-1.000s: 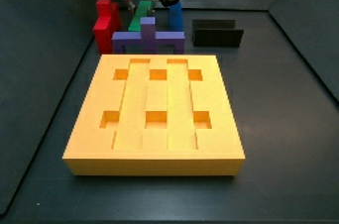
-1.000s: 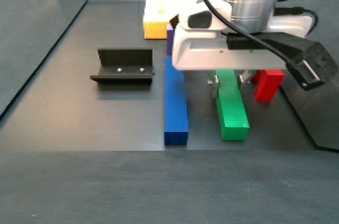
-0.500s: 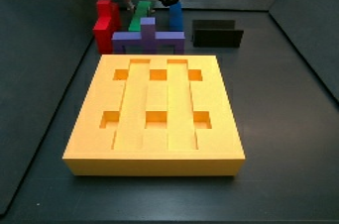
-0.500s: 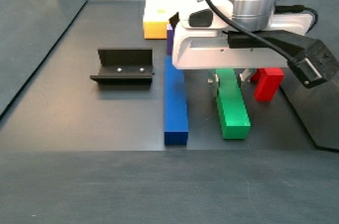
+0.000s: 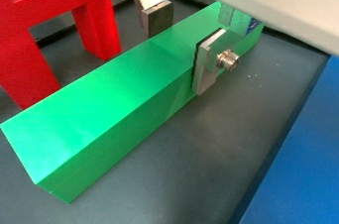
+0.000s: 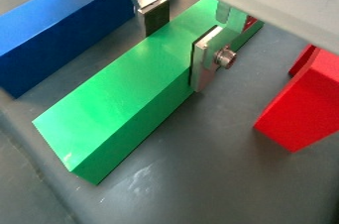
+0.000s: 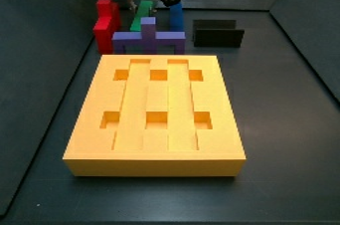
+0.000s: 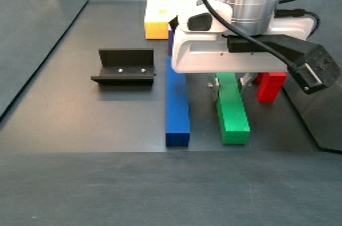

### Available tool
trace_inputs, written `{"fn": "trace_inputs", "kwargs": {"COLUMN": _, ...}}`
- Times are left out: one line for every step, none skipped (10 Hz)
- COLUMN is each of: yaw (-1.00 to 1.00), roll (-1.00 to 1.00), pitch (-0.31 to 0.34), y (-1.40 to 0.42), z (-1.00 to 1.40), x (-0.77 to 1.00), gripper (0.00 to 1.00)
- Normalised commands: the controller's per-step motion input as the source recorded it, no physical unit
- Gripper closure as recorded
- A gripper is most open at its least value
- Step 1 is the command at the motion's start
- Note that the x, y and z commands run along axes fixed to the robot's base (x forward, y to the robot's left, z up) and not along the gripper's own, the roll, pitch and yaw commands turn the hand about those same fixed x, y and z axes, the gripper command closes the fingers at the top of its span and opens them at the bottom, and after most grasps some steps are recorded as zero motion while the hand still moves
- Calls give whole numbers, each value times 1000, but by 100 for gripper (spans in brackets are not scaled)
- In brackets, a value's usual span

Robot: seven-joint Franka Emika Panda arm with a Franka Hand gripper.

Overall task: Pick up the green object. Move up. Move to above the board. Insert the green object.
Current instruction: Pick up the green object, then move up, then move to above the board.

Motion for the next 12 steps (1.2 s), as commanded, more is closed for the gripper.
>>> {"fn": "trace_inputs", "kwargs": {"yaw": 0, "roll": 0, "pitch": 0, "y": 0, "z": 0, "x": 0, "gripper": 100}}
{"fn": "trace_inputs", "kwargs": {"yaw": 0, "roll": 0, "pitch": 0, "y": 0, "z": 0, "x": 0, "gripper": 100}}
{"fn": "trace_inputs", "kwargs": {"yaw": 0, "roll": 0, "pitch": 0, "y": 0, "z": 833, "x": 0, "gripper": 100}}
{"fn": "trace_inputs", "kwargs": {"yaw": 52, "roll": -7, "pitch": 13, "y": -65, "z": 784, "x": 20, "gripper": 100}}
{"fn": "trace_inputs", "kwargs": {"yaw": 53, "roll": 8, "pitch": 43, "y": -56, "z": 566, "x": -4, "gripper": 100}}
{"fn": "trace_inputs", "kwargs": {"yaw": 30, "roll": 56, "pitch": 31, "y": -11, "z": 203, "x": 24, "gripper": 100}}
{"fn": "trace_inputs", "kwargs": {"yaw": 0, "roll": 0, "pitch": 0, "y": 0, "z": 1400, "x": 0, "gripper": 100}}
{"fn": "trace_inputs", "kwargs": {"yaw": -8, "roll": -3, "pitch": 9, "y": 3, "z": 1400, "x": -10, "gripper": 100}}
{"fn": "trace_inputs", "kwargs": {"yaw": -7, "roll": 20, "pitch": 34, "y": -2, "z": 1400, "x": -43, "gripper": 100}}
{"fn": "trace_inputs", "kwargs": {"yaw": 0, "roll": 40, "pitch": 12, "y": 1, "z": 1400, "x": -20, "gripper": 100}}
{"fn": "trace_inputs", "kwargs": {"yaw": 6, "roll": 10, "pitch": 44, "y": 2, "z": 1400, "x": 6, "gripper": 100}}
{"fn": "trace_inputs", "kwargs": {"yaw": -1, "roll": -6, "pitch": 61, "y": 3, "z": 1400, "x": 7, "gripper": 100}}
